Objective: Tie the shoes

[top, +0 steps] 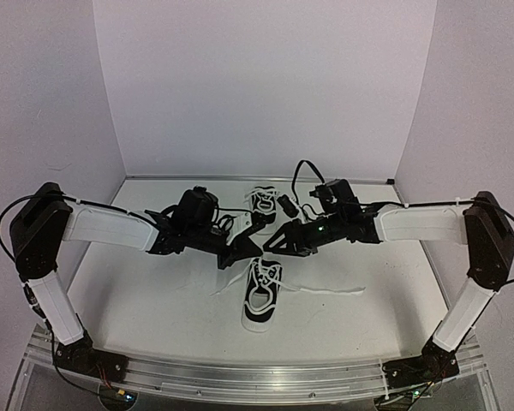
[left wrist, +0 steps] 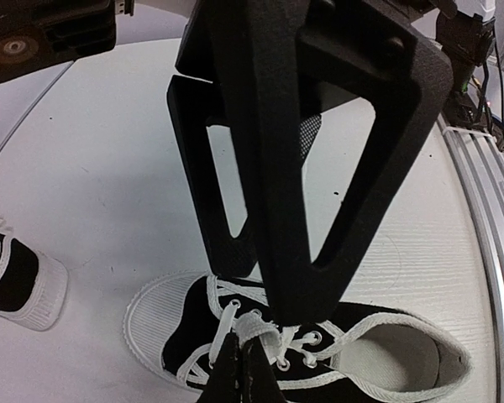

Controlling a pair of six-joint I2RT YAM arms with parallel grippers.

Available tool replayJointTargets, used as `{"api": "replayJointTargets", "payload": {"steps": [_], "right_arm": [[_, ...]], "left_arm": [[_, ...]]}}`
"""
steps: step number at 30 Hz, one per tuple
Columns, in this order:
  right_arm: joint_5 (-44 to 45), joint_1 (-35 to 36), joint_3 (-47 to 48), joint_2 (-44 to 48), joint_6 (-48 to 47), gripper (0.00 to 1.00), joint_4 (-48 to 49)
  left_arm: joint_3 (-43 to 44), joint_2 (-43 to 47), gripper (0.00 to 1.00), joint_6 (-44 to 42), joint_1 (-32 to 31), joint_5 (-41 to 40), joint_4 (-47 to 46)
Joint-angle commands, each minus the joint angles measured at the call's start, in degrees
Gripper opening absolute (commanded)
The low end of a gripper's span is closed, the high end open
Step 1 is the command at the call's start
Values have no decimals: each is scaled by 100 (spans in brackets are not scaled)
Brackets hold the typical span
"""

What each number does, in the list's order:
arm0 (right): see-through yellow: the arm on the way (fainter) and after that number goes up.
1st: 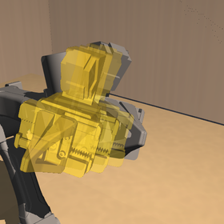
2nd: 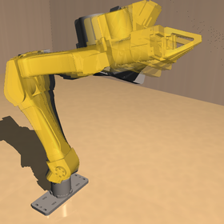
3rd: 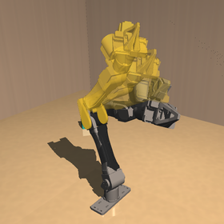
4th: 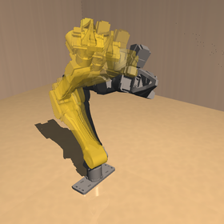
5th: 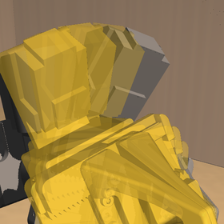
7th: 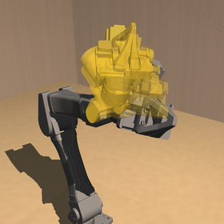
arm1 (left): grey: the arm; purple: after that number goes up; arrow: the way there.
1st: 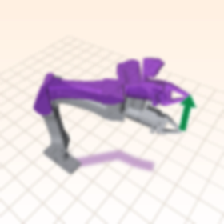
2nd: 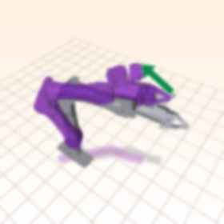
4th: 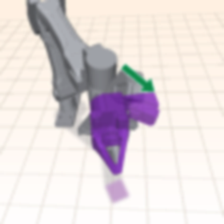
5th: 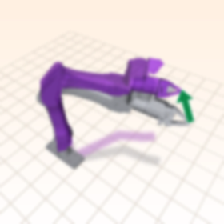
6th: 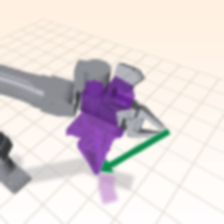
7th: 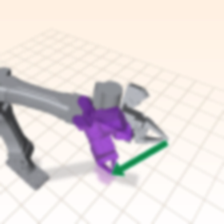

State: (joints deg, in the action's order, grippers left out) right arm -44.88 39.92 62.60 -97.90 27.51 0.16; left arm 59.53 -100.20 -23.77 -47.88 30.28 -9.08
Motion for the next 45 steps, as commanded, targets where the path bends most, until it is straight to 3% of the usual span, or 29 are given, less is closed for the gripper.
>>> {"api": "replayJointTargets", "payload": {"steps": [1,12,17,20,29,37,42,45], "right_arm": [[-168,104,284,-204,54,42,260],[-147,157,321,-389,105,29,308],[-176,164,337,-402,73,10,316],[-132,165,310,-356,64,0,316],[248,165,60,-40,84,0,326],[392,165,-53,94,129,0,329],[392,167,-94,104,148,0,337],[420,165,-97,97,146,0,336]], "left_arm": [[182,-52,0,-46,-37,14,-94],[182,-28,0,-99,-63,23,-71],[182,-51,2,-128,-81,67,-49],[167,-31,9,-137,-80,-5,20],[-580,574,50,263,-30,-438,-423],[-722,331,59,769,-72,-452,-1197],[-633,59,79,890,-127,-563,-1646],[-412,-132,76,782,-229,-523,-1486]]}}
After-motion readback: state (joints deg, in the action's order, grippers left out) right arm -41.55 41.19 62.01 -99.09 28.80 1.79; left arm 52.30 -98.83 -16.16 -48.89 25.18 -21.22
